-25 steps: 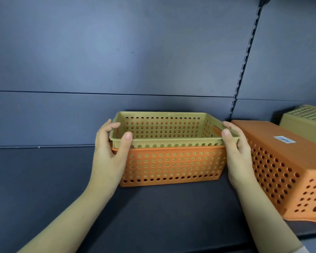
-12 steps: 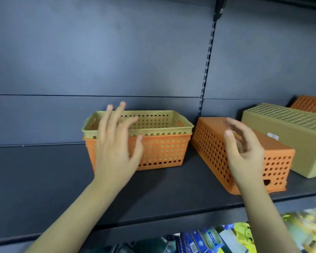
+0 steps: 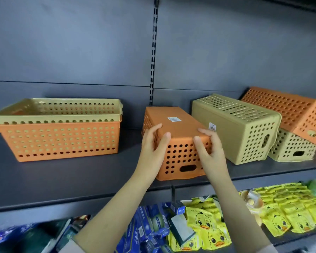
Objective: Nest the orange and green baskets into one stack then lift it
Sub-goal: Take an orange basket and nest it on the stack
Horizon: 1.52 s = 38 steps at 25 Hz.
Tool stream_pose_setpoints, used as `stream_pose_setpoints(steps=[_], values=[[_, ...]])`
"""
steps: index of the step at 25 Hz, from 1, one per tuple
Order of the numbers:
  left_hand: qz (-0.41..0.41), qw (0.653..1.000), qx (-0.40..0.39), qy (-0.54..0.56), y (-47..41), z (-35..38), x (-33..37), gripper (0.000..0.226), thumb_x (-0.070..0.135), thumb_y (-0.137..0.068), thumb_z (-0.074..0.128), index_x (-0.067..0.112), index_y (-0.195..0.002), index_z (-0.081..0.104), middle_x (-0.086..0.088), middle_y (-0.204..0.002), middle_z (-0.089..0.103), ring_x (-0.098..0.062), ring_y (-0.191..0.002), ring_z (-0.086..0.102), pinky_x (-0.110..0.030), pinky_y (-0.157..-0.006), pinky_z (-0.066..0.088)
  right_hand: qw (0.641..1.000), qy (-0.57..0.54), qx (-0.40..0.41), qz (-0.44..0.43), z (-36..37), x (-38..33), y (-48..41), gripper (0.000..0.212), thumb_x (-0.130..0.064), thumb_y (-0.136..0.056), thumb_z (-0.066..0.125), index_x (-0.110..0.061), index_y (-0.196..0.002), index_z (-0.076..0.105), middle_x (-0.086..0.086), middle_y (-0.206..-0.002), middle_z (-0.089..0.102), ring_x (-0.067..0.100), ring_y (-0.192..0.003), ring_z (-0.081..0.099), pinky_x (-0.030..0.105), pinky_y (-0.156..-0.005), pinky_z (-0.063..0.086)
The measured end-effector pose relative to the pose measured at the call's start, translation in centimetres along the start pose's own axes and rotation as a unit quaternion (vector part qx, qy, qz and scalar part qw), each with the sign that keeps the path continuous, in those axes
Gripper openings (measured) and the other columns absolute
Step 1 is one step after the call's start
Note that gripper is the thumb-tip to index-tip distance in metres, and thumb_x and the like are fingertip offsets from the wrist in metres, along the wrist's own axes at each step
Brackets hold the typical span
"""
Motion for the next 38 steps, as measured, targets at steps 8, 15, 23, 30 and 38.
stream_pose_setpoints(steps=[8, 15, 23, 30, 38], values=[[0.024, 0.997, -0.036, -0.061, 0.2, 1.3, -2.6, 0.109, 0.058, -0.067, 0.077, 0.063, -0.142, -0.002, 0.013, -0.161, 0.012, -0.01, -0.146, 0.023, -0.05, -0.114, 0.031, 0.994, -0.042, 0.019, 0.095, -0.5, 3.0, 0.2, 0.087, -0.052, -0.077, 0.075, -0.026, -0.145, 0.029, -0.015, -0.111, 0.064, 0.004, -0.104, 0.063, 0.021, -0.085, 0.047], [0.125, 0.982, -0.013, -0.141, 1.6, 1.7, -1.3, 0.127, 0.034, -0.064, 0.087, 0.057, -0.143, -0.009, 0.017, -0.159, -0.025, 0.001, -0.148, -0.004, -0.026, -0.117, 0.018, 0.976, -0.206, -0.033, 0.056, -1.6, 4.7, -0.5, 0.048, -0.036, -0.09, 0.067, -0.028, -0.136, 0.056, -0.006, -0.131, 0.066, 0.007, -0.123, 0.059, 0.04, -0.107, 0.046], [0.166, 0.957, -0.006, -0.237, 1.0, 1.3, 2.1, 0.105, 0.041, -0.074, 0.076, 0.057, -0.146, 0.001, 0.017, -0.161, -0.013, 0.025, -0.135, 0.0, 0.002, -0.104, 0.011, 0.971, -0.225, -0.075, -0.006, -2.7, 2.3, -0.8, 0.071, -0.033, -0.081, 0.077, -0.039, -0.143, 0.043, -0.02, -0.137, 0.059, 0.004, -0.131, 0.052, 0.041, -0.114, 0.039], [0.268, 0.908, 0.098, -0.309, -1.3, -0.6, 10.0, 0.059, 0.037, -0.089, 0.056, 0.029, -0.146, 0.042, -0.005, -0.164, 0.001, -0.005, -0.142, 0.013, -0.011, -0.114, 0.009, 0.95, -0.275, -0.112, -0.096, -4.7, -5.0, -4.5, 0.064, -0.027, -0.085, 0.068, -0.027, -0.144, 0.043, -0.012, -0.14, 0.058, 0.002, -0.13, 0.053, 0.029, -0.106, 0.045], [0.347, 0.848, 0.19, -0.353, -3.5, -1.9, 14.5, 0.038, 0.035, -0.098, 0.046, 0.022, -0.131, 0.062, 0.005, -0.147, 0.045, -0.026, -0.147, 0.018, -0.058, -0.116, 0.013, 0.955, -0.197, -0.18, -0.132, -5.2, -8.9, -7.5, 0.086, -0.034, -0.086, 0.067, -0.029, -0.157, 0.019, -0.036, -0.138, 0.04, -0.019, -0.127, 0.042, 0.016, -0.105, 0.041]])
Point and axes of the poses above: each hand's wrist, its own y-axis away from the middle knuckle, its own z-axis out of the palm, x = y × z, the point moved 4 cm from there along -y, towards the middle knuckle
